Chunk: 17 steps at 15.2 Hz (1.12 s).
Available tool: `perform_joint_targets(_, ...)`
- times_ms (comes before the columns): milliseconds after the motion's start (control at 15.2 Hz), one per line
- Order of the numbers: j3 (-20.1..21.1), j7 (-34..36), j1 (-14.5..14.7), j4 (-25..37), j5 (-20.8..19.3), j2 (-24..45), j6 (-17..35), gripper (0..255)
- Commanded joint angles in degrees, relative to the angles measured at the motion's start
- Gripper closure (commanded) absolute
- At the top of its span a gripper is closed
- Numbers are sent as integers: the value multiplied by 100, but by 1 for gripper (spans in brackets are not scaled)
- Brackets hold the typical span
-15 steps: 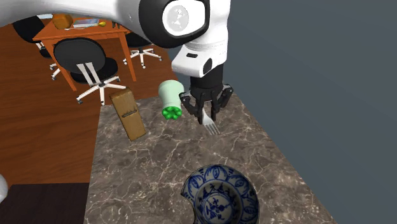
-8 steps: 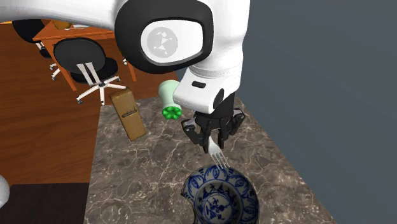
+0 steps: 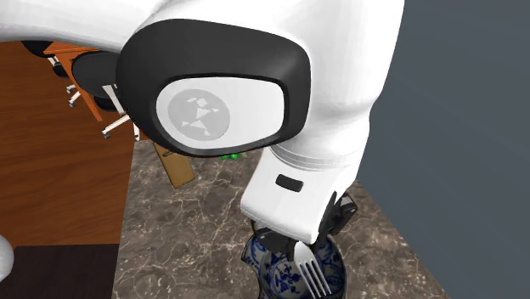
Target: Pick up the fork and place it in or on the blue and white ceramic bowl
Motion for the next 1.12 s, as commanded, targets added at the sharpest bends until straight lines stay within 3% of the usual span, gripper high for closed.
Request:
perform_joint_targets(0, -44, -87, -28, -148, 10, -12, 143, 255)
perform_joint_targets(792, 64, 183, -19, -799, -302, 356, 1034, 255)
perform_joint_targets(1056, 64, 183, -19, -799, -302, 356, 1034, 255)
